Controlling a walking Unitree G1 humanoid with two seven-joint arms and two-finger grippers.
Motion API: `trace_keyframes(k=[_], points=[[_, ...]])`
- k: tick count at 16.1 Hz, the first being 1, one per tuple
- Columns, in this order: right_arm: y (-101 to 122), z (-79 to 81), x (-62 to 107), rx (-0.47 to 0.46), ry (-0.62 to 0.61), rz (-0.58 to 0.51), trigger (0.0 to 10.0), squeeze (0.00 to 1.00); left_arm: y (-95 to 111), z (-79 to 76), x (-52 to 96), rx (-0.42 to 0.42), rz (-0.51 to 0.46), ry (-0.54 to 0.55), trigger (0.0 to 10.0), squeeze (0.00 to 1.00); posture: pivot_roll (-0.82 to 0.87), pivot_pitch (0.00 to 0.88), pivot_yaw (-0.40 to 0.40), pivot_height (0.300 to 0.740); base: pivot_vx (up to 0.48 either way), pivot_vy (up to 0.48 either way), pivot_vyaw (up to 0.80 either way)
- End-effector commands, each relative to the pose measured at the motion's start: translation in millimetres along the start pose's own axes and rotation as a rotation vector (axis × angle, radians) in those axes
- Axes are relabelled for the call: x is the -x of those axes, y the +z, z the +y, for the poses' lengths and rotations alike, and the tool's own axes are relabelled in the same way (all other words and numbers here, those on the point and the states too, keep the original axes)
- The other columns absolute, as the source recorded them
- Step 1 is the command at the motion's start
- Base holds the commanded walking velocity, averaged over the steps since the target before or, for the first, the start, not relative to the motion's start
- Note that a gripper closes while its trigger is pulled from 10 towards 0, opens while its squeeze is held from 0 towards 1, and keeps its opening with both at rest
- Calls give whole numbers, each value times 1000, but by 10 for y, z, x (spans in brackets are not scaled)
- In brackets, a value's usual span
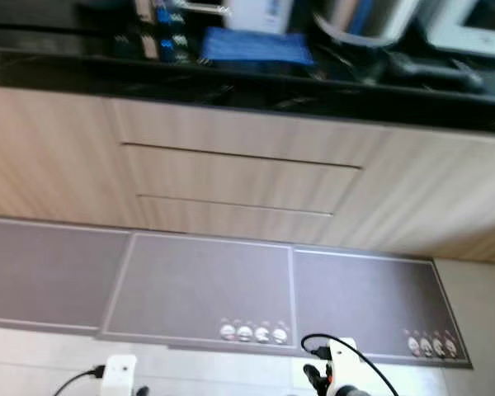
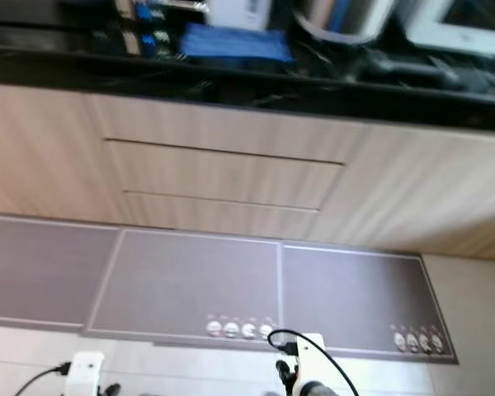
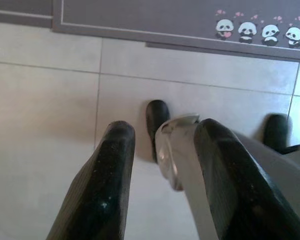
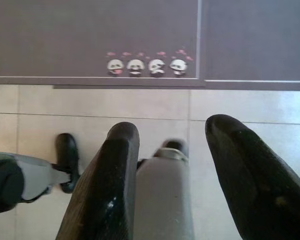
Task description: Kitchen organization
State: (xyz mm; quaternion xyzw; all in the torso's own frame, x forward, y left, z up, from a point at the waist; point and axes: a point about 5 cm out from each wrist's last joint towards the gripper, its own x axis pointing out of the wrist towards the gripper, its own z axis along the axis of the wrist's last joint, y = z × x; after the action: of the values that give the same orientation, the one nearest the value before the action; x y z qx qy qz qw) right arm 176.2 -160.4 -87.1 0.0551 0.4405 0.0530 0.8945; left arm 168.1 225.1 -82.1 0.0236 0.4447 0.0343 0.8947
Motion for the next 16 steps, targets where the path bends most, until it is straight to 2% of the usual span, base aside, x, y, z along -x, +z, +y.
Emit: trace_keyframes(k=[1,5,12,16], points=[[-65,-124,41,-19,-35,20,10000,0,-123,-105,14,12,46,-26,10000,0,10,139,-93,740,0,-379,0],[-48,-119,36,-25,-31,13,10000,0,-124,-108,14,10,47,-30,10000,0,12,132,-90,740,0,-382,0],[26,60,-26,-19,-12,8,10000,0,-123,-108,14,3,46,-34,10000,0,24,107,-86,740,0,-380,0],[42,84,-33,-33,-9,-2,10000,0,-118,-97,13,-1,47,-32,10000,0,31,103,-88,740,0,-382,0]])
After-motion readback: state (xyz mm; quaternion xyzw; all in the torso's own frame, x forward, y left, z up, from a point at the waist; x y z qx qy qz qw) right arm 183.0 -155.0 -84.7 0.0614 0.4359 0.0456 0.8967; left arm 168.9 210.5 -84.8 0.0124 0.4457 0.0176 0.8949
